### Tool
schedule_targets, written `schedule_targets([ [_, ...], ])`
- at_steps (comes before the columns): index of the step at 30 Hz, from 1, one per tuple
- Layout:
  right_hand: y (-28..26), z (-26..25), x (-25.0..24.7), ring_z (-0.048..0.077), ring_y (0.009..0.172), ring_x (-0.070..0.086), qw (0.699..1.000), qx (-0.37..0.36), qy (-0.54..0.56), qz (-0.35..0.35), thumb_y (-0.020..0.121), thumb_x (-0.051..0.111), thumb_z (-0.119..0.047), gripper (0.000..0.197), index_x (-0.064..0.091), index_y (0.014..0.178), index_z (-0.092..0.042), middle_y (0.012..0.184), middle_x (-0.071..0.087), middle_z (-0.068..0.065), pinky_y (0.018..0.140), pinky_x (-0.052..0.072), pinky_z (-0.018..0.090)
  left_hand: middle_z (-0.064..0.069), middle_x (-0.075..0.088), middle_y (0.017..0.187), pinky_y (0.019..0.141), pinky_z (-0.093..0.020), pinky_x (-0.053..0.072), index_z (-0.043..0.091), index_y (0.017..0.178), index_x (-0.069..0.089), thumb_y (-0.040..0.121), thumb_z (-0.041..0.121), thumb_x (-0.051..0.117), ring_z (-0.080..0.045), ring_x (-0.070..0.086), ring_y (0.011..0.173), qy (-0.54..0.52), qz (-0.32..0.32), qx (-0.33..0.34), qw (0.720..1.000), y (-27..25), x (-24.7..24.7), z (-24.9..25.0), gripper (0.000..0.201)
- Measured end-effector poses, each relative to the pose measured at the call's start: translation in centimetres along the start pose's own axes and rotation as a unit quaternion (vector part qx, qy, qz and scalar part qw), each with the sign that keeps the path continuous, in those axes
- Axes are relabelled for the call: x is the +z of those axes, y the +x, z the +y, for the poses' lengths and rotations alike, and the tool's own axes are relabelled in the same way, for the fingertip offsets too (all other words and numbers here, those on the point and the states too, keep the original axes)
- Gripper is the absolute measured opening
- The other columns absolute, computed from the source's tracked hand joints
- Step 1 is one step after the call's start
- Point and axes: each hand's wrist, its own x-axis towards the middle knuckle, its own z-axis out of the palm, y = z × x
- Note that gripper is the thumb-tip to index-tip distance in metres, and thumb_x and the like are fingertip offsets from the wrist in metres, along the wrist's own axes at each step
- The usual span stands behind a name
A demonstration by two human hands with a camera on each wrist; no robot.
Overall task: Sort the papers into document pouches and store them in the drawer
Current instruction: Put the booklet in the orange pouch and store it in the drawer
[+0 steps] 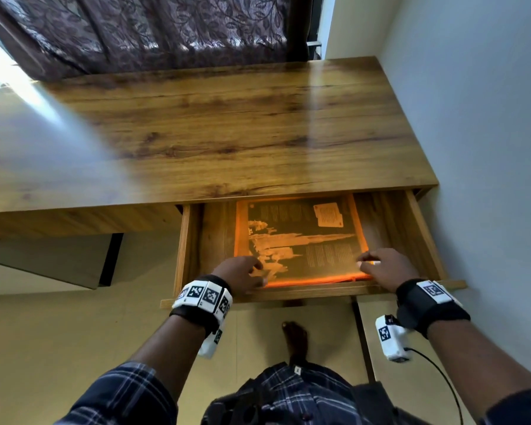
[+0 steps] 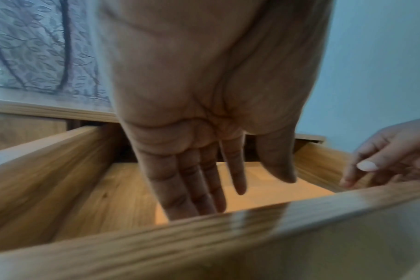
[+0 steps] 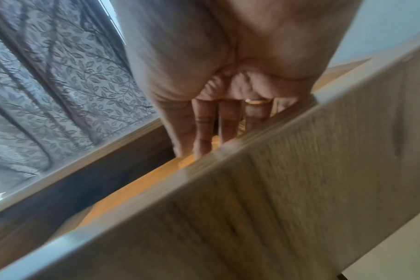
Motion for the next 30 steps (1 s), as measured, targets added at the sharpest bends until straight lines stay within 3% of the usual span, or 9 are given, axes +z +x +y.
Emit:
schedule_targets([
  [2, -1.1, -0.7, 0.5, 0.007, 0.099, 0.062, 0.994, -0.073, 0.014, -0.085, 0.088, 0.072, -0.029, 0.023, 0.07, 0.11, -0.024, 0.108, 0.068, -0.007, 0.082, 0.051, 0.026, 0.004, 0.063, 0.128, 0.097, -0.033, 0.051, 0.025, 0.133, 0.057, 0.092, 0.041, 0.066, -0.016, 0.06, 0.115, 0.004, -0.042, 0.069, 0.997, -0.6, 1.0, 1.4, 0.044],
  [5, -2.2, -1.6, 1.3, 0.005, 0.104, 0.06, 0.971, -0.126, -0.031, -0.199, 0.08, 0.079, -0.034, 0.034, 0.07, 0.112, -0.027, 0.111, 0.067, -0.011, 0.093, 0.051, 0.028, 0.003, 0.067, 0.121, 0.094, -0.037, 0.053, 0.026, 0.128, 0.061, 0.092, 0.037, 0.067, -0.016, 0.062, 0.109, 0.035, -0.059, 0.105, 0.992, -0.7, 2.7, 2.9, 0.038],
  [12, -1.5, -1.6, 1.9, 0.005, 0.11, 0.056, 0.96, -0.177, -0.123, -0.177, 0.084, 0.075, -0.024, 0.036, 0.068, 0.12, -0.027, 0.118, 0.061, -0.014, 0.099, 0.048, 0.026, -0.003, 0.058, 0.128, 0.097, -0.04, 0.048, 0.03, 0.138, 0.055, 0.101, 0.034, 0.053, -0.023, 0.053, 0.117, 0.11, -0.019, 0.146, 0.983, -0.5, 3.5, 2.6, 0.037],
  [15, -0.7, -1.9, 1.6, 0.005, 0.114, 0.055, 0.964, -0.183, -0.117, -0.154, 0.082, 0.077, -0.024, 0.039, 0.067, 0.12, -0.029, 0.124, 0.061, -0.013, 0.104, 0.046, 0.033, -0.003, 0.056, 0.126, 0.094, -0.042, 0.051, 0.029, 0.137, 0.055, 0.102, 0.033, 0.05, -0.023, 0.054, 0.116, 0.125, 0.007, 0.148, 0.981, 0.0, 3.1, 2.9, 0.036],
  [18, 0.5, -2.4, 1.1, 0.011, 0.141, 0.03, 0.976, -0.168, -0.096, -0.096, 0.077, 0.082, -0.025, 0.068, 0.053, 0.139, -0.031, 0.157, 0.027, -0.012, 0.116, 0.027, 0.036, -0.001, 0.05, 0.13, 0.089, -0.04, 0.056, 0.027, 0.136, 0.055, 0.101, 0.028, 0.054, -0.022, 0.056, 0.112, 0.148, 0.069, 0.164, 0.973, 0.8, 2.7, 2.9, 0.036],
  [20, 1.4, -2.9, 0.8, 0.011, 0.148, 0.008, 0.976, -0.182, -0.102, -0.058, 0.076, 0.083, -0.025, 0.086, 0.037, 0.149, -0.033, 0.163, 0.001, -0.011, 0.113, 0.012, 0.034, -0.001, 0.045, 0.135, 0.087, -0.038, 0.059, 0.026, 0.137, 0.053, 0.098, 0.026, 0.058, -0.021, 0.055, 0.116, 0.157, 0.124, 0.173, 0.964, 1.7, 2.4, 2.7, 0.039],
  [23, 3.1, -3.7, 0.8, 0.014, 0.15, -0.013, 0.969, -0.194, -0.151, -0.015, 0.079, 0.08, -0.025, 0.101, 0.014, 0.155, -0.037, 0.163, -0.02, -0.008, 0.115, 0.001, 0.037, 0.0, 0.035, 0.147, 0.092, -0.038, 0.057, 0.03, 0.14, 0.047, 0.091, 0.024, 0.068, -0.022, 0.047, 0.13, 0.153, 0.204, 0.175, 0.951, 2.9, 1.4, 2.6, 0.053],
  [26, 5.0, -4.3, 0.5, 0.02, 0.15, -0.023, 0.941, -0.207, -0.266, 0.017, 0.085, 0.071, -0.038, 0.111, -0.016, 0.152, -0.032, 0.159, -0.034, -0.002, 0.122, -0.008, 0.047, 0.001, 0.017, 0.162, 0.112, -0.051, 0.038, 0.035, 0.149, 0.033, 0.084, 0.025, 0.076, -0.026, 0.02, 0.15, 0.168, 0.248, 0.158, 0.941, 4.7, -0.1, 3.1, 0.078],
  [30, 7.7, -5.8, -1.1, 0.022, 0.148, -0.027, 0.921, -0.216, -0.322, 0.032, 0.085, 0.065, -0.052, 0.113, -0.021, 0.153, -0.024, 0.159, -0.033, 0.002, 0.12, -0.014, 0.051, 0.002, -0.007, 0.167, 0.122, -0.059, 0.015, 0.038, 0.156, 0.016, 0.083, 0.025, 0.075, -0.028, -0.01, 0.154, 0.195, 0.263, 0.132, 0.936, 7.1, -2.1, 3.5, 0.094],
])
